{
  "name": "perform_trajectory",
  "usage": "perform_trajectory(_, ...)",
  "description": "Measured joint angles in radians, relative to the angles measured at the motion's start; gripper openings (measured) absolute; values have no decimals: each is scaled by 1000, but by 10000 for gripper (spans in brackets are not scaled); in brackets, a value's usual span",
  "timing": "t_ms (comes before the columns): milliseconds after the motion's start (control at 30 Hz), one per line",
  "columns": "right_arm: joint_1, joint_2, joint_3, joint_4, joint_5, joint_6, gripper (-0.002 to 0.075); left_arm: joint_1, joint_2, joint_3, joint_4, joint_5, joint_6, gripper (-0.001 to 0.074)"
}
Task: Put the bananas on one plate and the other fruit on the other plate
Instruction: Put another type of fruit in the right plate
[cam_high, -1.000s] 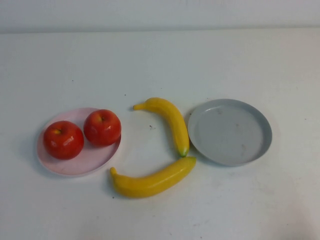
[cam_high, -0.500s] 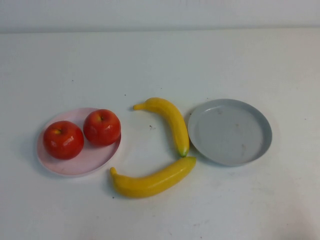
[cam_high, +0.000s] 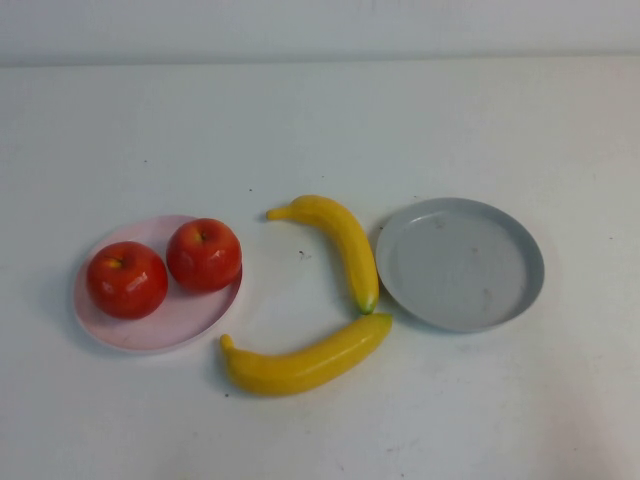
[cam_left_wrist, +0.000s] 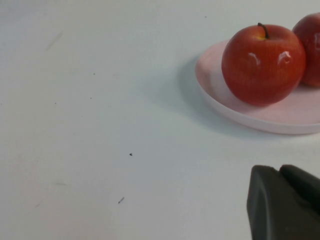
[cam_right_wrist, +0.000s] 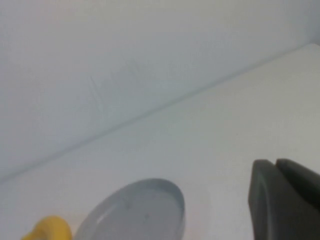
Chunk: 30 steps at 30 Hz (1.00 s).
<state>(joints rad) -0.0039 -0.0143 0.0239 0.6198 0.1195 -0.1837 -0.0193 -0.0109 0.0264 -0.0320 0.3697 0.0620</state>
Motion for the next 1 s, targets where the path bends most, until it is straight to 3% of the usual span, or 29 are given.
perform_trajectory(200, 0, 0, 0, 165, -82, 0, -17, 0, 0, 0, 2, 1, 0, 0)
perform_trajectory(400, 0, 74, -132, 229, 139, 0, -17, 0, 0, 0, 2, 1, 0, 0)
perform_trajectory(633, 0, 424, -416, 93, 520, -12, -17, 0, 0, 0, 2, 1, 0, 0)
perform_trajectory(767, 0, 635, -566, 37, 667, -134, -17, 0, 0, 0, 2, 1, 0, 0)
perform_trajectory(900, 7, 839, -686, 42, 722, -276, -17, 0, 0, 0, 2, 1, 0, 0)
perform_trajectory(1000, 78, 959, -770, 29, 714, -319, -17, 0, 0, 0, 2, 1, 0, 0)
